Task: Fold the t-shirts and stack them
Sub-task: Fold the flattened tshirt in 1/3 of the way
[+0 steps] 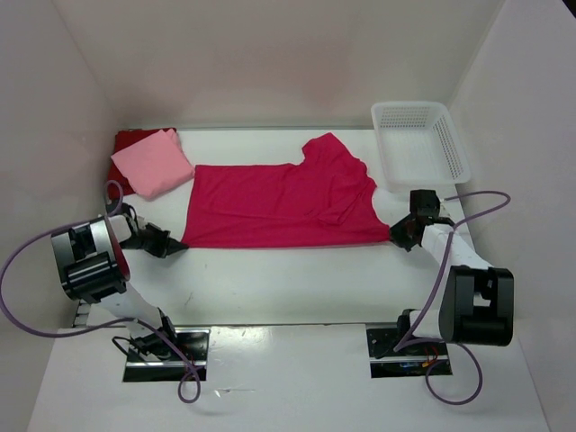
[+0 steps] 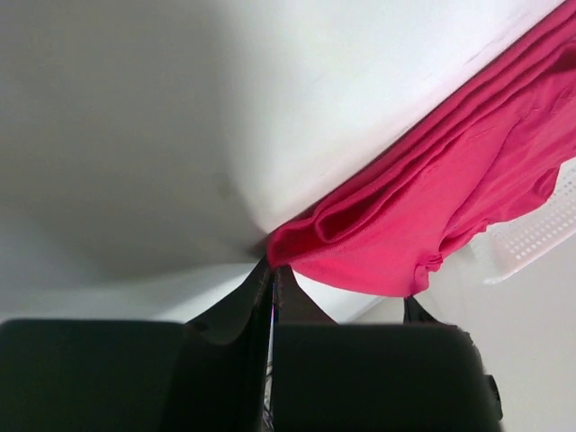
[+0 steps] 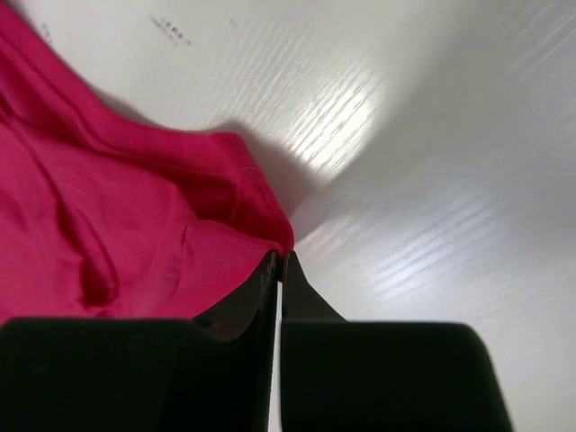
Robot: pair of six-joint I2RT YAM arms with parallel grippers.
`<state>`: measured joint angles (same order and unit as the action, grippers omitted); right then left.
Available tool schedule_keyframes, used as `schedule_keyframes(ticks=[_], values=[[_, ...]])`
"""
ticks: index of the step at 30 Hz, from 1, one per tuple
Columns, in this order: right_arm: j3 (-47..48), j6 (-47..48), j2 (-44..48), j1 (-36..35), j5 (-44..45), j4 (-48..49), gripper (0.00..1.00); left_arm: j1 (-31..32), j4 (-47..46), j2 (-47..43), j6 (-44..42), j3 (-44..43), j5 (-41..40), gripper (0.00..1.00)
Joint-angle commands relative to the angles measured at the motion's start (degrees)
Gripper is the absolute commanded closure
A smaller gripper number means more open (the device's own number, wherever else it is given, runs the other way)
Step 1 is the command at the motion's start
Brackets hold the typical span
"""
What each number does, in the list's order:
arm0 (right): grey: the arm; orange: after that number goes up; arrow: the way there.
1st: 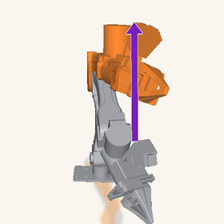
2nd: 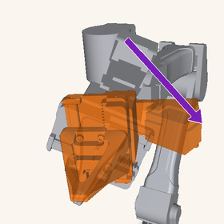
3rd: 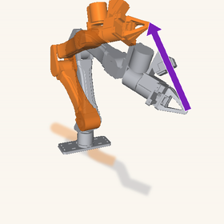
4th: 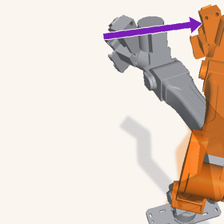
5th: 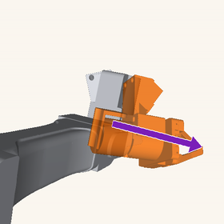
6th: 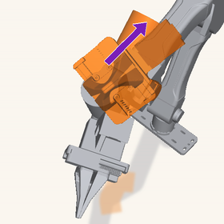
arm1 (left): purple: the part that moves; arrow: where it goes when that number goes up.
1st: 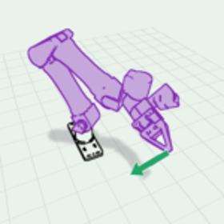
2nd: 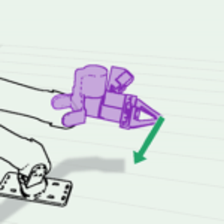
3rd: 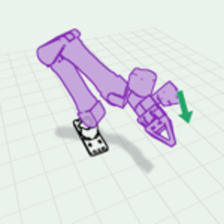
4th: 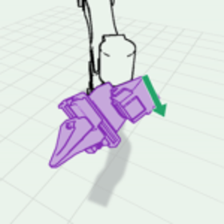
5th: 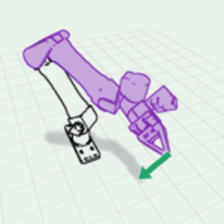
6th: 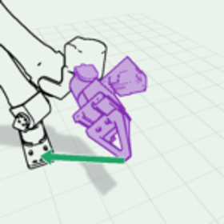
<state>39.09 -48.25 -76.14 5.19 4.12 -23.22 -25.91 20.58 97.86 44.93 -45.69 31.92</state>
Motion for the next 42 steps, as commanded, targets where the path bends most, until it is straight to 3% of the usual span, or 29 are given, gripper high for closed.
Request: schedule_keyframes(ticks=[1,5,9,10,11,12,15,16,20,21,23,24,25,26,27,31,37,42], values=[[-1.1,-2.2,2.8,0.9,-2.7,-3.8,1.00,-1.9,4.7,-3.0,-5.0,2.9,-3.3,1.00],[-1.9,-3.0,5.3,0.9,-6.7,-6.2,1.00,-4.0,10.0,-9.4,-6.4,4.3,-2.0,1.00],[-3.2,-7.1,10.0,-3.7,-6.7,-11.2,0.99,-4.7,16.4,-15.9,-7.0,5.7,0.8,1.00],[-3.2,-7.1,11.3,-3.7,-6.7,-12.0,0.97,-4.7,17.8,-16.5,-7.0,6.6,1.5,1.00],[-2.5,-7.1,11.9,-3.7,-6.7,-12.6,0.88,-4.7,17.8,-17.0,-7.0,8.3,2.0,1.00],[-2.5,-7.1,12.4,-3.7,-6.7,-12.6,0.82,-4.7,18.4,-17.0,-7.0,8.3,2.5,0.87],[-1.5,-7.1,12.4,-3.7,-6.7,-12.6,0.64,-4.7,19.8,-17.5,-7.6,6.5,2.0,0.63],[-0.3,-6.5,13.0,-3.7,-6.1,-12.6,0.60,-4.7,20.4,-17.5,-7.6,6.0,1.4,0.47],[5.8,-2.6,13.6,-3.7,-5.1,-13.2,0.55,-4.7,20.4,-18.1,-7.6,4.6,1.4,0.18],[7.0,-1.8,13.6,-4.4,-5.1,-13.2,0.55,-4.7,20.4,-18.1,-8.1,4.0,1.4,0.15],[8.6,-0.3,11.1,-6.3,-6.3,-9.5,0.64,-4.7,20.4,-18.6,-8.1,1.6,0.7,0.17],[9.4,0.3,9.7,-7.0,-8.8,-8.3,0.82,-2.1,18.6,-19.4,-8.1,0.6,0.7,0.22],[9.4,0.3,8.3,-9.0,-9.8,-5.0,0.91,-0.5,17.9,-19.4,-8.1,-1.6,-1.3,0.29],[9.4,0.3,4.8,-10.1,-10.8,-3.3,0.96,1.3,15.3,-20.9,-7.4,-2.5,-1.3,0.43],[10.3,0.9,2.7,-11.2,-12.0,-2.3,1.00,5.2,13.5,-20.9,-6.8,-3.1,-1.3,0.69],[14.2,3.7,-6.6,-17.5,-11.5,1.8,1.00,15.4,5.5,-19.0,-4.4,-5.5,-1.3,0.97],[15.5,3.7,-14.6,-20.7,-12.6,4.9,1.00,33.2,-1.0,-8.8,-2.5,-9.8,-0.6,0.99],[15.0,4.7,-16.9,-20.7,-11.3,5.6,1.00,43.7,-3.1,-1.6,-1.9,-13.4,-2.2,0.96]])
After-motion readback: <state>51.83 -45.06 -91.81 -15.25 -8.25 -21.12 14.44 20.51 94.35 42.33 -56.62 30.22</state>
